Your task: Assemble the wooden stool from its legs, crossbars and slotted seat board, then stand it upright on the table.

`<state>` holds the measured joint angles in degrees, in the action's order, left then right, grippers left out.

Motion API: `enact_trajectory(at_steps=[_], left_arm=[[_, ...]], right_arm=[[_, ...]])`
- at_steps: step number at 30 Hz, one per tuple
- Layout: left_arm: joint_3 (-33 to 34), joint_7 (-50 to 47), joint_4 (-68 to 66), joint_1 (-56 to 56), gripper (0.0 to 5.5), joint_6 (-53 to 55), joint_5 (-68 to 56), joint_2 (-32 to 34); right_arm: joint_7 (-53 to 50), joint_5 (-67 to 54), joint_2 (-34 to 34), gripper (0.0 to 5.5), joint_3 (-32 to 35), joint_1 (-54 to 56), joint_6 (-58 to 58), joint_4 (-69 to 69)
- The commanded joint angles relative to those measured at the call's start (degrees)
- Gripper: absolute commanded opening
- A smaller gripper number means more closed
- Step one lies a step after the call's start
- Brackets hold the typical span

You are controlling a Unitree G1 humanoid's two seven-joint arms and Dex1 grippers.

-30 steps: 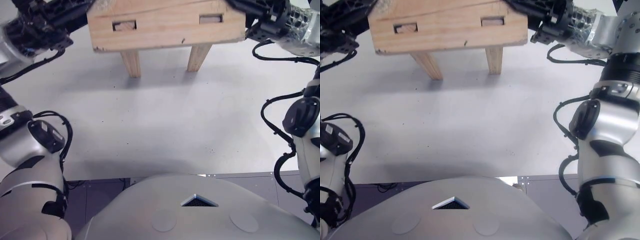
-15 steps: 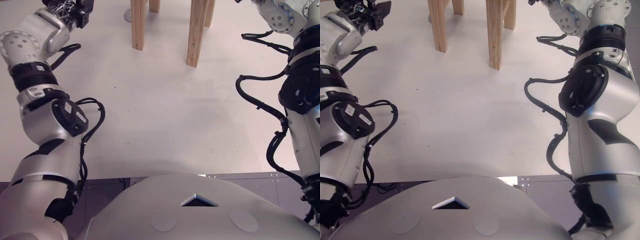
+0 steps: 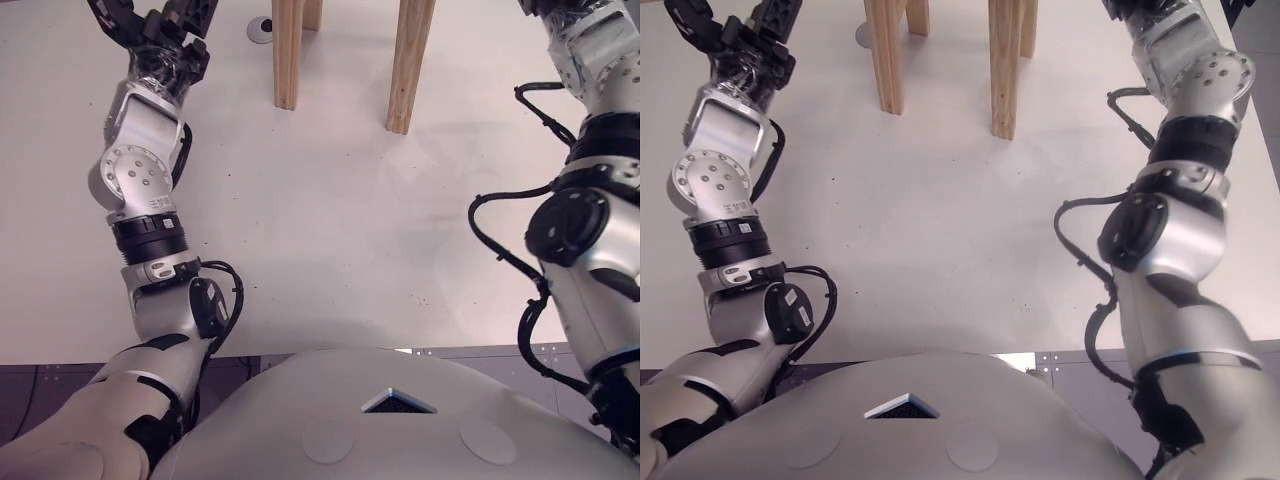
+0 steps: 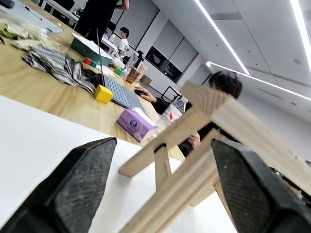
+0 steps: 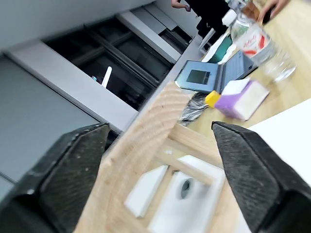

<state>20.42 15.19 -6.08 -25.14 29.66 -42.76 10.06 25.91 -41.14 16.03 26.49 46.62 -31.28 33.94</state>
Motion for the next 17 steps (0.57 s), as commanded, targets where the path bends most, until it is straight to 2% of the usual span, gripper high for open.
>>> enact_trajectory(at_steps=[1, 2, 5, 9, 13, 17], left_arm=[[-3.67, -1.14, 3.84, 5.57, 3.6, -5.49, 6.97, -1.17], [-4.99, -1.15, 4.6, 7.35, 3.6, -7.65, 9.43, -1.4], [-8.71, -2.11, 6.1, 12.34, 3.14, -13.99, 17.07, -1.94], [-13.51, -4.3, 7.09, 17.47, 2.42, -19.29, 25.35, -3.02], [-16.36, -5.03, 7.61, 21.61, 1.86, -20.88, 28.49, -4.76], [-16.3, -5.04, 7.3, 22.4, 1.21, -21.18, 28.92, -5.26]], right_arm=[[-12.83, 22.67, -4.19, 3.97, -11.58, -20.2, 20.86, -19.16], [-14.7, 26.15, -5.55, 3.79, -13.74, -25.18, 23.51, -22.36], [-18.06, 32.42, -9.38, 3.36, -20.26, -37.8, 27.51, -30.7], [-19.19, 40.06, -10.82, 2.58, -28.61, -46.03, 31.24, -36.76], [-20.74, 40.7, -12.41, 1.92, -29.25, -47.24, 30.9, -38.1], [-21.78, 40.71, -12.82, 1.23, -29.56, -47.23, 30.83, -37.9]])
